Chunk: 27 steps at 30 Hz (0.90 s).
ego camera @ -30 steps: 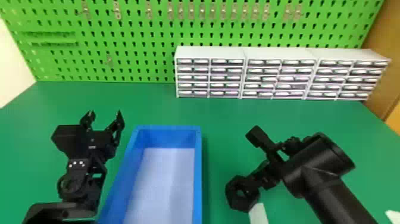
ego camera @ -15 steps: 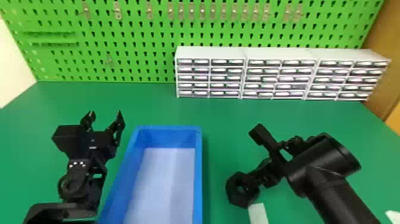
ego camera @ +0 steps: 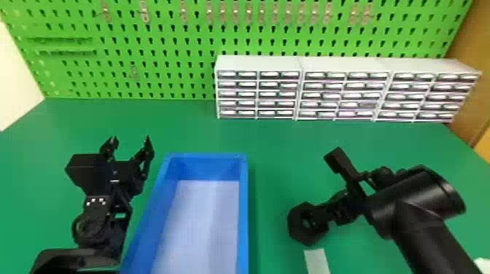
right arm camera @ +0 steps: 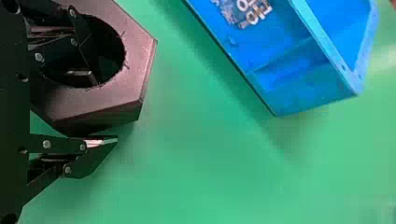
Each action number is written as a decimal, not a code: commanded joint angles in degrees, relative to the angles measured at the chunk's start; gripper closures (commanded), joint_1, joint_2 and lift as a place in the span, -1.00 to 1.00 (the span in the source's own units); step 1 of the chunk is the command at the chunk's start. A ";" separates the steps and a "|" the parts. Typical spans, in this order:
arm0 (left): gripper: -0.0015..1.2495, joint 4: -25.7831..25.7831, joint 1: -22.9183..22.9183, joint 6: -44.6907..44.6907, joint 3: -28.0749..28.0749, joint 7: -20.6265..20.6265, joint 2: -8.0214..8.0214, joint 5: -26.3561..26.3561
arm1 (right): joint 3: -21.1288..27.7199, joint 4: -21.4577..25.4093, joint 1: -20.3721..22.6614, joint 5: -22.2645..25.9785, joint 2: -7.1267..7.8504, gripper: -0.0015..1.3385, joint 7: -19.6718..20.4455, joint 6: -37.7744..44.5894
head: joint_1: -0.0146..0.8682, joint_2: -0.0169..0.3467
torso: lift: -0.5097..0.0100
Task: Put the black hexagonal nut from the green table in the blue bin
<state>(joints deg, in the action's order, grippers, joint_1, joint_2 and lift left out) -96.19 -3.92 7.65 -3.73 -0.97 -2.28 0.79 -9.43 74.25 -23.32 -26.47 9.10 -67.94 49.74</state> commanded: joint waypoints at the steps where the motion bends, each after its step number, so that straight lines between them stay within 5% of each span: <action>1: -0.13 0.12 -0.03 0.00 0.04 0.00 0.00 0.00 | 2.57 0.20 -0.15 2.39 -0.49 0.51 0.62 -0.61 | 0.52 -0.59 | 0.59; 12: -0.13 0.21 -0.03 0.00 0.30 -0.09 0.00 0.00 | 6.97 2.39 -0.50 5.47 -1.19 0.51 2.37 -1.22 | 0.52 -0.59 | 0.59; 27: -0.13 0.30 -0.21 0.00 0.66 -0.44 0.00 0.00 | 10.66 9.69 0.91 16.72 -1.80 0.51 9.58 -4.30 | 0.52 -0.59 | 0.59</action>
<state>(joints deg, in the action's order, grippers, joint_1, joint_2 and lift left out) -95.89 -4.09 7.65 -3.30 -1.25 -2.28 0.79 0.57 81.75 -23.02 -13.40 7.41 -59.75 46.45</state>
